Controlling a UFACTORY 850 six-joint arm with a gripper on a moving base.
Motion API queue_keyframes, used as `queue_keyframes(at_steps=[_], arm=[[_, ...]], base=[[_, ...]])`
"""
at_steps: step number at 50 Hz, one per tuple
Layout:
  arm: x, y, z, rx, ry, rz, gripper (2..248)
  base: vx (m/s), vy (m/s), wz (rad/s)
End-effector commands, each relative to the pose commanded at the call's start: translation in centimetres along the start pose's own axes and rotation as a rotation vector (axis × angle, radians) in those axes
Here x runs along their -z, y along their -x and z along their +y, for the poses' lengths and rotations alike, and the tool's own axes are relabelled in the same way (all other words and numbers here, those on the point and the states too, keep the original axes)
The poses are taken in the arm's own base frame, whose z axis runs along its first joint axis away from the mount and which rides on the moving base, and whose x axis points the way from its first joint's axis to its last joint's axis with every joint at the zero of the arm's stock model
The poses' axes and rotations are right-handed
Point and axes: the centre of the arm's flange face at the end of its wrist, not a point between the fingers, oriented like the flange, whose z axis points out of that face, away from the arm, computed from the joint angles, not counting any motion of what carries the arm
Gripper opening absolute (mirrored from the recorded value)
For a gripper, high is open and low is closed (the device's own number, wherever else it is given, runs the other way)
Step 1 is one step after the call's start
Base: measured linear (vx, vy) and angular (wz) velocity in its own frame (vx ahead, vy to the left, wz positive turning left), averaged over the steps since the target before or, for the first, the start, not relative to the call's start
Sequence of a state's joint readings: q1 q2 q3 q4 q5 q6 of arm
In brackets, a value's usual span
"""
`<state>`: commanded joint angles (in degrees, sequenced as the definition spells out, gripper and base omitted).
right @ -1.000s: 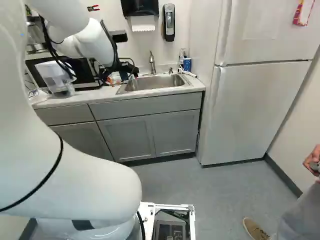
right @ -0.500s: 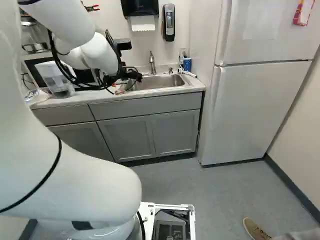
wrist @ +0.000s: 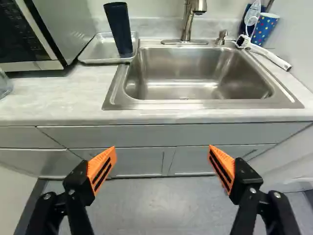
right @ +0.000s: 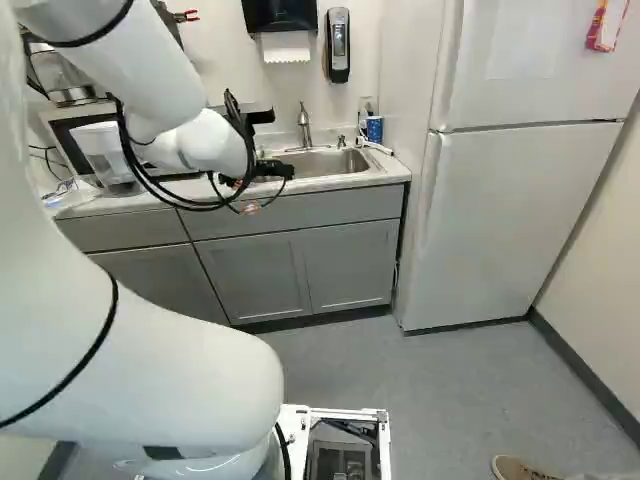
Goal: Rinse the cup and place it in the tray
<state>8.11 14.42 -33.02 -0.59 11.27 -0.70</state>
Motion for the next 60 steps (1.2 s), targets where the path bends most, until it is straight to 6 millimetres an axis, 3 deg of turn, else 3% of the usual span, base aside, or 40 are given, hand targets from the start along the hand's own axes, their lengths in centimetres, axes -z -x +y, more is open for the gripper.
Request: queue_keyframes(at_steps=[27,60], arm=[[0.0,8.3,1.9,-0.038,0.053,0.089,247],[1.5,15.5,3.0,-0.067,0.102,0.167,247]], base=[[0.0,0.0,0.0],[0.0,0.0,0.0]])
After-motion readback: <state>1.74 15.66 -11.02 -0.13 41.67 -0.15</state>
